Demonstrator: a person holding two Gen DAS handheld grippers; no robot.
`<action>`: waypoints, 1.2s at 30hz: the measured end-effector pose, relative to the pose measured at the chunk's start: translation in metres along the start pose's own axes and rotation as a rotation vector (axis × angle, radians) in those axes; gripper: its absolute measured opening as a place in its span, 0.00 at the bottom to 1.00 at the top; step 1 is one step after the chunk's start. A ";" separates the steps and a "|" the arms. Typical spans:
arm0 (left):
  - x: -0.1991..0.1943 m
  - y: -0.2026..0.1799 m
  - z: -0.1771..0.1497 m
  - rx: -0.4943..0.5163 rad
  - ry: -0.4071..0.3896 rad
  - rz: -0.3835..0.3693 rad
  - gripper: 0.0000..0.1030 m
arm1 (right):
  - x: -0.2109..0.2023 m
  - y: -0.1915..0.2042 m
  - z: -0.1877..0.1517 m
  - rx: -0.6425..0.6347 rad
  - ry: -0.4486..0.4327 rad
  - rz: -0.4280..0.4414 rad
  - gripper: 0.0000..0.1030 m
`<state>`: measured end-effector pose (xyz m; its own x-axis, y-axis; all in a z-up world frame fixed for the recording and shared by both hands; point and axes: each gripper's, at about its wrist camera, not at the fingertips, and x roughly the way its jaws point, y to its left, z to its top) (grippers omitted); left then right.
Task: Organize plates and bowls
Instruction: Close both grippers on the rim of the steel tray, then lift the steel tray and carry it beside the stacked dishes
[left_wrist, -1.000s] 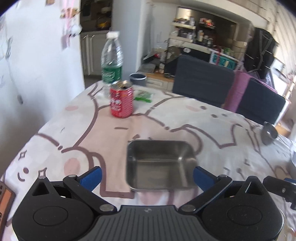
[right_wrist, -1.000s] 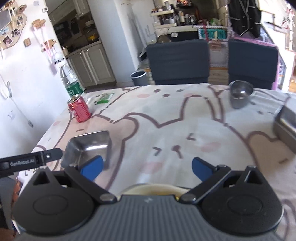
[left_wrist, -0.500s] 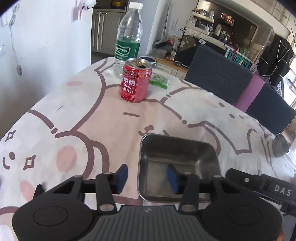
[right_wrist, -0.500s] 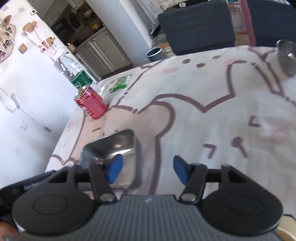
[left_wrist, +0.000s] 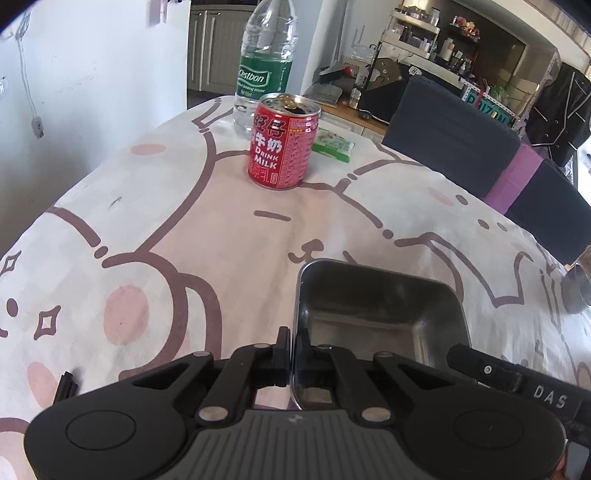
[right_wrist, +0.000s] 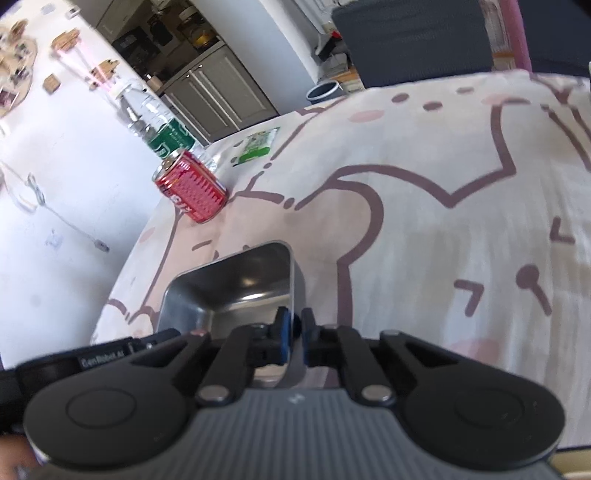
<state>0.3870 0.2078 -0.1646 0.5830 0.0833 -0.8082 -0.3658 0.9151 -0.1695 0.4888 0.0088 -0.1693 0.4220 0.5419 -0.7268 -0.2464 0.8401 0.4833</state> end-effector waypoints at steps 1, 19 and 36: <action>-0.003 -0.001 0.000 0.013 -0.008 0.001 0.02 | -0.001 0.002 -0.001 -0.021 -0.001 -0.007 0.07; -0.124 -0.113 -0.033 0.143 -0.186 -0.248 0.03 | -0.164 -0.028 -0.015 -0.030 -0.218 -0.093 0.06; -0.138 -0.268 -0.134 0.361 -0.003 -0.450 0.05 | -0.315 -0.143 -0.085 0.165 -0.263 -0.396 0.04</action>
<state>0.3073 -0.1021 -0.0827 0.6261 -0.3447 -0.6994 0.1889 0.9373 -0.2928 0.3167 -0.2799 -0.0509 0.6662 0.1398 -0.7326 0.1092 0.9534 0.2813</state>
